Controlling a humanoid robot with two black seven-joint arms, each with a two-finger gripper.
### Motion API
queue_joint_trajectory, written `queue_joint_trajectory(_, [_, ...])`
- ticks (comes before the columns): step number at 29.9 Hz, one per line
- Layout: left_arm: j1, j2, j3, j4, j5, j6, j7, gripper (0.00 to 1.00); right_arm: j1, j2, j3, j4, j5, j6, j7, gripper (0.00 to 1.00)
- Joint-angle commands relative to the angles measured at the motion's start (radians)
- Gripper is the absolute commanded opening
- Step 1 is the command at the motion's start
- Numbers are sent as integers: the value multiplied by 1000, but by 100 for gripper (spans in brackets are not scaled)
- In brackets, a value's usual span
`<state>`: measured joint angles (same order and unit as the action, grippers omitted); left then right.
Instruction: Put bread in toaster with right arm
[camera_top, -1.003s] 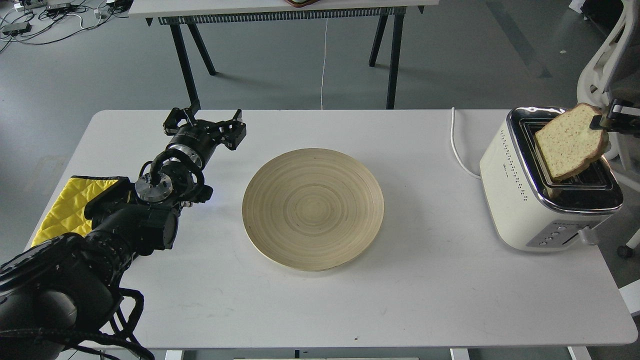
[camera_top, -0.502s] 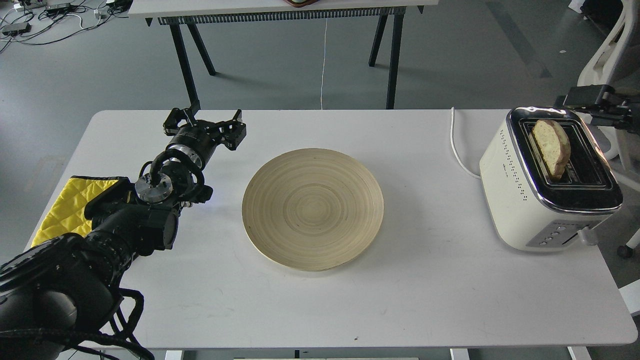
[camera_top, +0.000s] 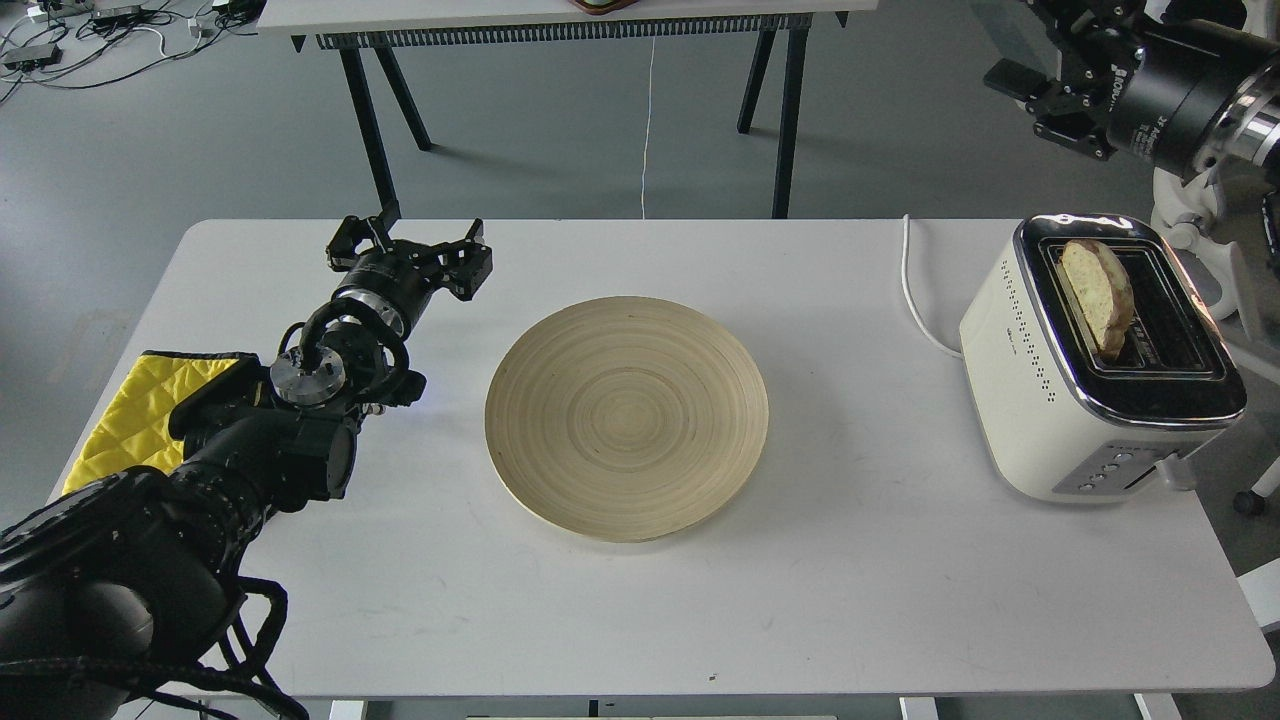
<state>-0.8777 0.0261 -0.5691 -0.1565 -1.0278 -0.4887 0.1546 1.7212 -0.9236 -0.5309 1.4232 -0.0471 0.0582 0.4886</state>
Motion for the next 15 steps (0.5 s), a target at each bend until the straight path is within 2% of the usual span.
queue_joint_trajectory(1, [-1, 0, 0, 0, 0, 0, 0, 100, -248, 99, 292, -65, 131, 12, 0, 99])
queue_joint_trajectory(6, [-1, 0, 0, 0, 0, 0, 0, 100, -442, 291, 477, -246, 167, 49, 0, 99])
queue_joint_trajectory(10, [-1, 0, 0, 0, 0, 0, 0, 100, -518, 425, 503, -398, 171, 213, 0, 99])
queue_joint_trajectory(15, [-1, -2, 0, 0, 0, 0, 0, 100, -627, 543, 587, -532, 230, 368, 0, 99])
